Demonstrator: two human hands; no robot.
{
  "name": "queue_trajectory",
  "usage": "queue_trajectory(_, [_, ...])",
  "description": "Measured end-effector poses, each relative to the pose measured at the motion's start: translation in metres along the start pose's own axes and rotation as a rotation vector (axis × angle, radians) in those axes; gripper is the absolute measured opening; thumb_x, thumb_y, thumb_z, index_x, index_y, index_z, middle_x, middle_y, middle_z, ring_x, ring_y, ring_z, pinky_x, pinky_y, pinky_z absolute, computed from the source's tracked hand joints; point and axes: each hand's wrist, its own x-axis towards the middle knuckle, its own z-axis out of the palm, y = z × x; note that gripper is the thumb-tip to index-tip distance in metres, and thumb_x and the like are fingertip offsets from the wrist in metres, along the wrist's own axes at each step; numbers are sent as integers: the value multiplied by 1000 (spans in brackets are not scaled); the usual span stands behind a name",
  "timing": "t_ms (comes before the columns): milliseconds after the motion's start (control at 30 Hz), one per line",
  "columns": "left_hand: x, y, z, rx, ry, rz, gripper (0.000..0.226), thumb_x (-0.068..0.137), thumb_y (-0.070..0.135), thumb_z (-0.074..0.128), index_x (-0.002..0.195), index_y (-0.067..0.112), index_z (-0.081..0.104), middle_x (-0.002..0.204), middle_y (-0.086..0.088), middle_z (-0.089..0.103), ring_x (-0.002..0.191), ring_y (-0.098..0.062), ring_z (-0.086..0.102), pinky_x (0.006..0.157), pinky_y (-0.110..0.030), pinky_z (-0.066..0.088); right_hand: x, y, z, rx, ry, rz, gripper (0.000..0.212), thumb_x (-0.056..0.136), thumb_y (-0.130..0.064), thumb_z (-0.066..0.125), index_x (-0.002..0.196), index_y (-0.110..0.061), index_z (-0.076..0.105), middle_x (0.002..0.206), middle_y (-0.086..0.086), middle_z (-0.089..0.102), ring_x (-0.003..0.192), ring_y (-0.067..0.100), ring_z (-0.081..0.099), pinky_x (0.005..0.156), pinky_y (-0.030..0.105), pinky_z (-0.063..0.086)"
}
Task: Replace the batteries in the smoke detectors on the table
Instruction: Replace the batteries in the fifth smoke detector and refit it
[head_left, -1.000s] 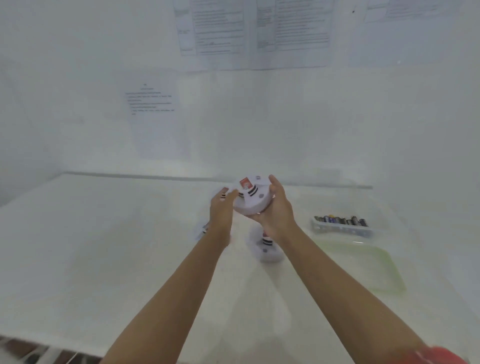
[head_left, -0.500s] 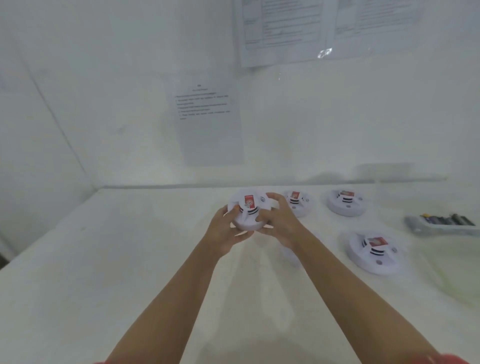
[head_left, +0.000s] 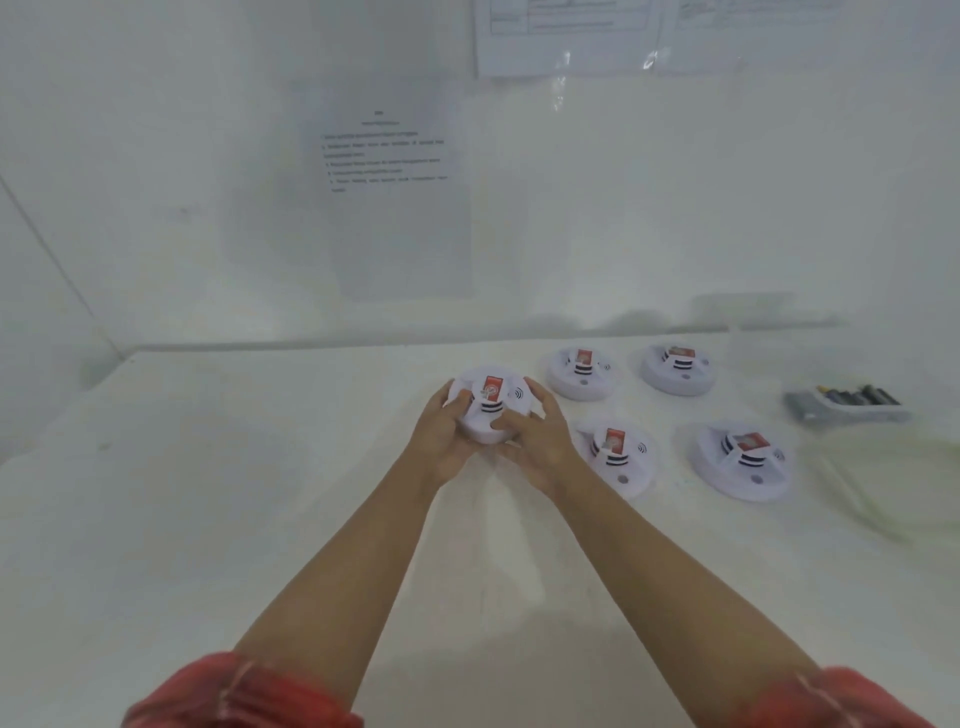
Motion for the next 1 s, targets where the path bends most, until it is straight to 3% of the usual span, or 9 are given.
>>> queue_trajectory(133, [5,0,-6,2,24,-2,29,96,3,40,123,5,52,113,-14,63,92,-25,65,76,-38,56,1,6,4,48,30,-41,74,60,3,62,128,-22,44,109,6,61,92,24,63,58,30,56])
queue_trajectory(300, [7,-3,-9,5,56,-6,34,97,3,37,129,5,49,117,-15,61,97,-27,62,76,-35,56,1,11,7,35,64,-71,62,81,14,54,132,-19,41,107,7,60,89,23,63,54,27,56])
queue_trajectory(567, [9,-6,-9,23,79,-4,36,99,4,36,133,2,47,126,-19,56,102,-29,60,75,-35,57,1,8,5,15,57,-76,64,80,16,55,134,-16,40,98,3,62,85,19,64,54,26,57])
queue_trajectory(1000, [8,-4,-5,37,102,8,28,99,5,36,122,9,52,111,-10,62,96,-25,61,71,-35,57,7,9,3,28,55,-66,69,76,18,56,135,-17,41,105,7,61,93,25,62,59,30,57])
